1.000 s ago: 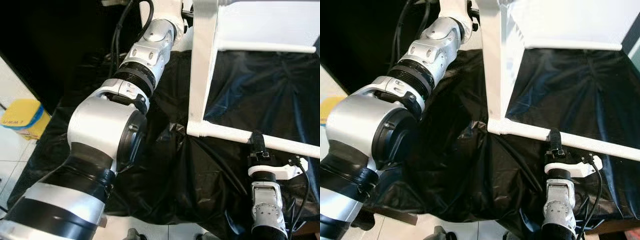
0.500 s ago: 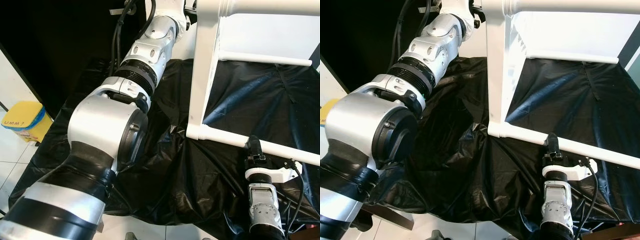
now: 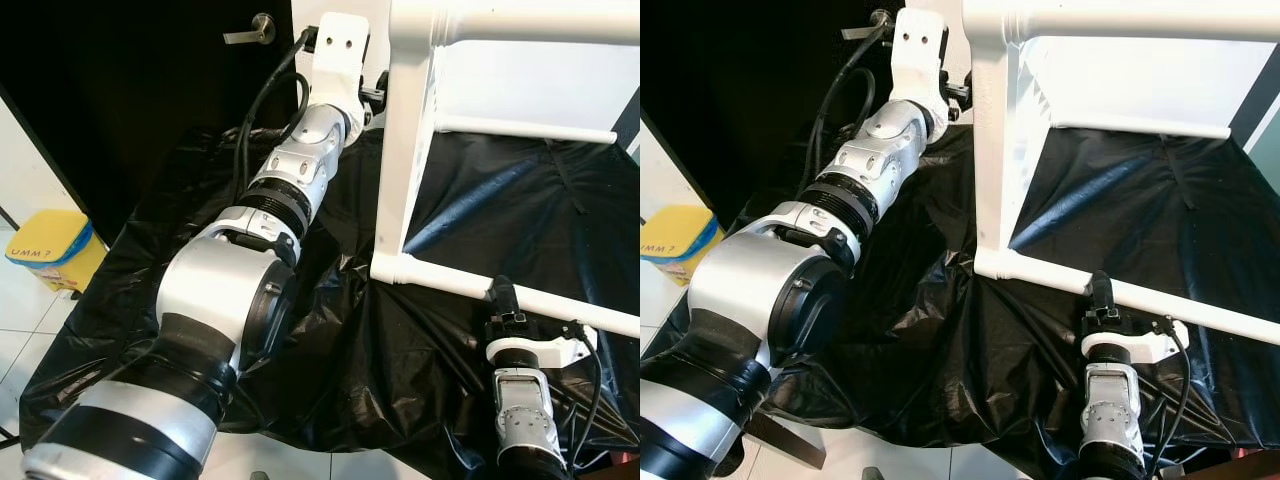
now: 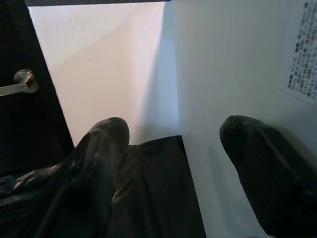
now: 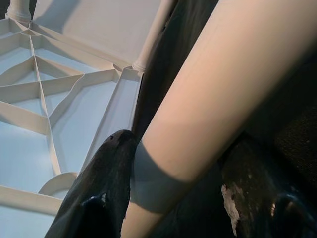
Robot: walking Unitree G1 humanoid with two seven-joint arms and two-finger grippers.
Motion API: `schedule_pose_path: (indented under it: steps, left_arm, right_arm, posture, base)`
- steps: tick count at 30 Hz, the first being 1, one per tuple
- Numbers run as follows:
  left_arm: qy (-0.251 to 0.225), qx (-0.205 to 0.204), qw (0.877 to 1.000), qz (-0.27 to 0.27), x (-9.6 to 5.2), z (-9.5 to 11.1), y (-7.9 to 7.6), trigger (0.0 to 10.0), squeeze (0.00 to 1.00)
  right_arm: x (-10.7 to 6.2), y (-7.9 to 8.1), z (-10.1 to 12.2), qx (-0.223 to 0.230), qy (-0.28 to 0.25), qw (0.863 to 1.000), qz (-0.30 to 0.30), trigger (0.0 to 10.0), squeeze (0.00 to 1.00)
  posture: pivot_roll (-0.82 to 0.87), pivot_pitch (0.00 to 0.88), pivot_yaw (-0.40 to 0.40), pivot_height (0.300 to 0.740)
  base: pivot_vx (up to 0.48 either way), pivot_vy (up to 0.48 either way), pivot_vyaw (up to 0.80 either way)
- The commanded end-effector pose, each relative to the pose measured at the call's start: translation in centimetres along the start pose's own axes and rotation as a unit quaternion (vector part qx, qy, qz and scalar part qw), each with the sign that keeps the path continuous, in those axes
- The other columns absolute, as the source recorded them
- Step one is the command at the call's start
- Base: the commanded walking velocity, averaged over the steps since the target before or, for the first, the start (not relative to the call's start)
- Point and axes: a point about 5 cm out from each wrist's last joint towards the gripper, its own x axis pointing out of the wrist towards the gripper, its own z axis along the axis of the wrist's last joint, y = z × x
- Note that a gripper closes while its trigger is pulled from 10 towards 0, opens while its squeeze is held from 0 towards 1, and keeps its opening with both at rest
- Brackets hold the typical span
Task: Building children table
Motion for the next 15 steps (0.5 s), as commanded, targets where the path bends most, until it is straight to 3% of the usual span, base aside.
schedule_pose_path:
  steps: [1,3,5,8,9,15]
  left_arm:
    - [-0.002,0.007,0.995,-0.100,-0.1,0.2,-0.9,10.0,0.00]
    - [-0.001,0.005,0.995,-0.101,-0.2,-0.1,-0.8,10.0,0.00]
    - [0.001,0.005,0.995,-0.100,-0.2,-0.3,-0.7,10.0,0.00]
    - [0.011,-0.002,0.996,-0.092,-0.5,-1.4,-0.2,10.0,0.00]
    - [0.022,-0.003,0.996,-0.081,-0.9,-2.7,0.3,10.0,0.00]
    - [0.022,-0.003,0.996,-0.081,-0.9,-2.7,0.3,10.0,0.00]
  right_arm:
    - [-16.2,-0.3,1.6,-0.055,0.040,0.998,0.015,10.0,0.00]
    - [-15.4,-1.5,4.7,-0.060,0.026,0.998,0.014,10.0,0.00]
    - [-14.9,-1.0,4.5,-0.061,0.023,0.998,0.017,10.0,0.00]
    - [-13.7,1.3,2.7,-0.067,0.014,0.997,0.025,10.0,0.00]
    - [-13.0,2.4,2.4,-0.070,0.008,0.997,0.030,10.0,0.00]
    - [-13.0,2.4,2.4,-0.070,0.008,0.997,0.030,10.0,0.00]
  posture:
    - [-0.24,0.000,0.000,0.740]
    - [-0.24,0.000,0.000,0.740]
    - [-0.24,0.000,0.000,0.740]
    - [-0.24,0.000,0.000,0.740]
    - [-0.23,0.177,0.200,0.740]
    - [-0.23,0.177,0.200,0.740]
  base:
    - [0.000,0.000,0.00]
    - [0.000,0.000,0.00]
    - [0.000,0.000,0.00]
    - [0.000,0.000,0.00]
    - [0.000,0.000,0.00]
    - [0.000,0.000,0.00]
